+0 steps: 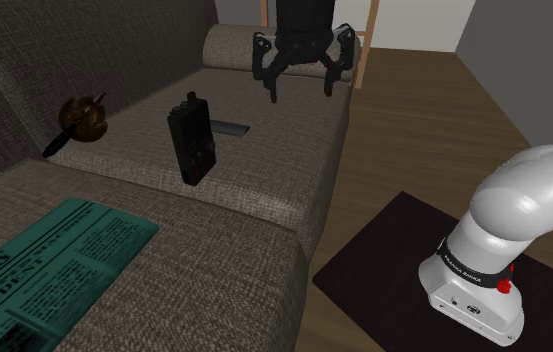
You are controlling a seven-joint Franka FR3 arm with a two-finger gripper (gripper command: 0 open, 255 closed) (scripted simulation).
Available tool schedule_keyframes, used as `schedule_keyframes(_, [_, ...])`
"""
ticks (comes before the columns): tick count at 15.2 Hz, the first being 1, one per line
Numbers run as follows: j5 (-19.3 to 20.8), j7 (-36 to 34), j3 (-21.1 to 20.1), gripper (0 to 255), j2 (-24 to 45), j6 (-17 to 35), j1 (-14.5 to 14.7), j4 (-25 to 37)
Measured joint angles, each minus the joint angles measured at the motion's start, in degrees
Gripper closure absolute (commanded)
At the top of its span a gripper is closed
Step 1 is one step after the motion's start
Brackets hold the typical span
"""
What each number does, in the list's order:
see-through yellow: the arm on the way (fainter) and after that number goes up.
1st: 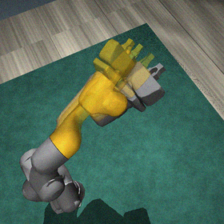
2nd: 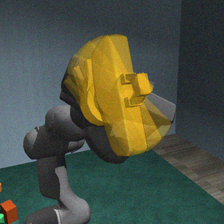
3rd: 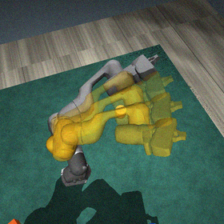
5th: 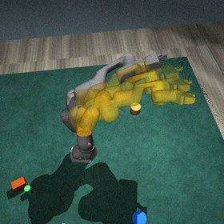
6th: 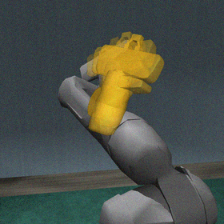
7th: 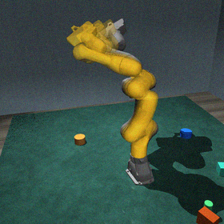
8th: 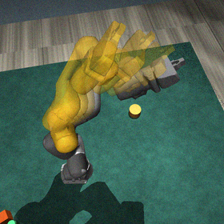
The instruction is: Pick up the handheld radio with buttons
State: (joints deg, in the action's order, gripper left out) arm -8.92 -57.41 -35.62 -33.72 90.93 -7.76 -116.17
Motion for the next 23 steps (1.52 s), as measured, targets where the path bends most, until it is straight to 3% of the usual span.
schedule_keyframes(6, [3.58, -20.23, -14.12, 0, 11.96, -1.89, -7.64, 13.07])
schedule_keyframes(8, [7.98, -29.26, -22.36, 0, 19.39, -3.13, -11.24, 19.44])
schedule_keyframes(10, [16.52, -40.0, -31.8, 0, 30.67, -5.65, -13.28, 26.37])
schedule_keyframes(11, [22.92, -46.4, -34.98, 0, 37.75, -8.38, -11.34, 30.67])
schedule_keyframes(12, [29.28, -52.45, -36.14, 0, 44.71, -11.27, -7.05, 35.21])
schedule_keyframes(13, [34.17, -56.95, -34.49, 0, 50.04, -13.93, -1.37, 40.0])
schedule_keyframes(14, [36.74, -59.57, -32.84, 0, 52.91, -15.58, 2.58, 43.14])
schedule_keyframes(15, [38.03, -60.96, -31.89, 0, 54.39, -16.13, 4.58, 44.44])
schedule_keyframes(16, [38.53, -61.66, -31.49, 0, 54.99, -15.95, 5.22, 44.51])
schedule_keyframes(22, [37.05, -62.71, -32.34, 0, 53.59, -10.52, 1.63, 37.67])
schedule_keyframes(23, [37.02, -62.76, -32.36, 255, 53.57, -10.29, 1.54, 37.41])
